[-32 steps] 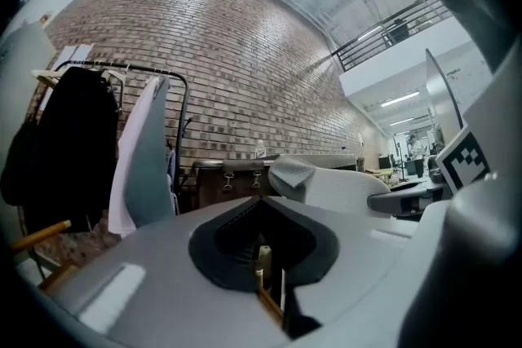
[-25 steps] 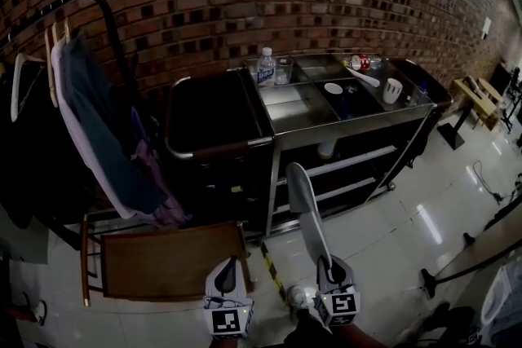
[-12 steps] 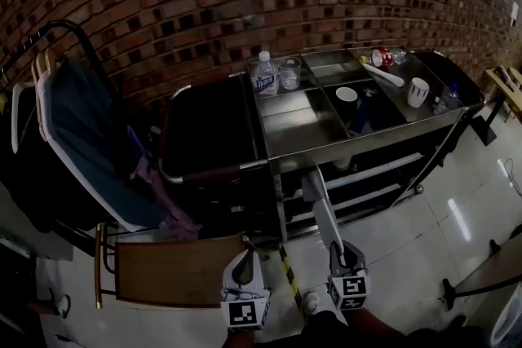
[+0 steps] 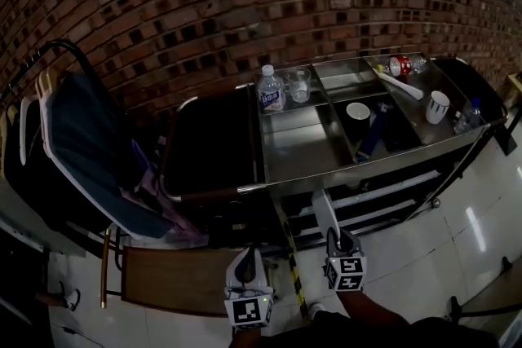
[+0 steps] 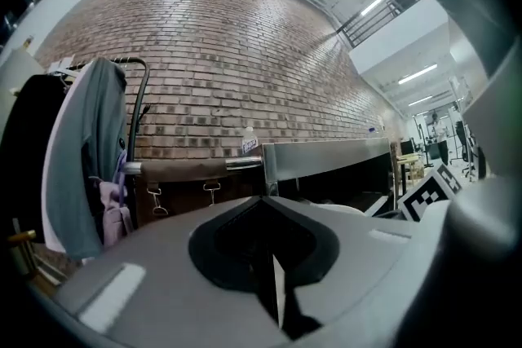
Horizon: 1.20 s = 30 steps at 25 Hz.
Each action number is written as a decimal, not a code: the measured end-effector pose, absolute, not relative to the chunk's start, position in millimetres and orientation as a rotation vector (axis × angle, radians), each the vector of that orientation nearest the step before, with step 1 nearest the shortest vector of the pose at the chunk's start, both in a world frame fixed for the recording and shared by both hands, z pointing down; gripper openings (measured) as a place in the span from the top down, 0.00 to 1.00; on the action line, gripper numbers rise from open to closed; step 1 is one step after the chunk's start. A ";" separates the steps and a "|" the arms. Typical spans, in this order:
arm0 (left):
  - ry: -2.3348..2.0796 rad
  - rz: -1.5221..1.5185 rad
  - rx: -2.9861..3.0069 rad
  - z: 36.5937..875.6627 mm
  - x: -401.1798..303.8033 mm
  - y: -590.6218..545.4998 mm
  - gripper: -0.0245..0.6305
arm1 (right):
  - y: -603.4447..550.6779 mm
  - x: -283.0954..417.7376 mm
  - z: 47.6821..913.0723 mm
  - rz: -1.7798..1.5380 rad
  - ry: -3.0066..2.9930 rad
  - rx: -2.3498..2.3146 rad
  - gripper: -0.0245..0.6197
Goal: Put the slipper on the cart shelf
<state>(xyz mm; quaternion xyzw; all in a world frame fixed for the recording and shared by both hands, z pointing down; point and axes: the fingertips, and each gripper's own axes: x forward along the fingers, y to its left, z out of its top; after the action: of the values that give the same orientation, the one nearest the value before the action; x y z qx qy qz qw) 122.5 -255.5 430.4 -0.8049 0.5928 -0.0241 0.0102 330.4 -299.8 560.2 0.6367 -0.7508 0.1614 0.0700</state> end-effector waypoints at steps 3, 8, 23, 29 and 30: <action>1.856 -0.065 -2.510 427.7 130.0 -265.1 0.94 | -326.1 328.6 569.9 0.492 -2.261 1.907 0.89; 1.873 -0.048 -2.494 423.3 133.8 -282.5 0.94 | -366.1 321.1 576.7 0.551 -2.285 1.931 0.89; 2.034 -0.074 -2.420 440.8 104.5 -274.0 0.94 | -432.1 308.0 611.5 0.642 -2.196 2.022 0.87; 2.071 -0.098 -2.430 451.8 98.5 -267.6 0.94 | -440.1 304.4 613.1 0.396 -2.120 1.923 0.83; 2.067 -0.094 -2.431 449.9 99.0 -267.9 0.94 | -441.1 304.2 613.2 0.349 -2.102 1.910 0.82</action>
<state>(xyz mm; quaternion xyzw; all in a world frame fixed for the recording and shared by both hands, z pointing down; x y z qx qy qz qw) 99.0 -267.9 449.9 -0.7612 0.6473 -0.0295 -0.0252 304.2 -441.1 613.2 0.6608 -0.7275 0.1209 0.1394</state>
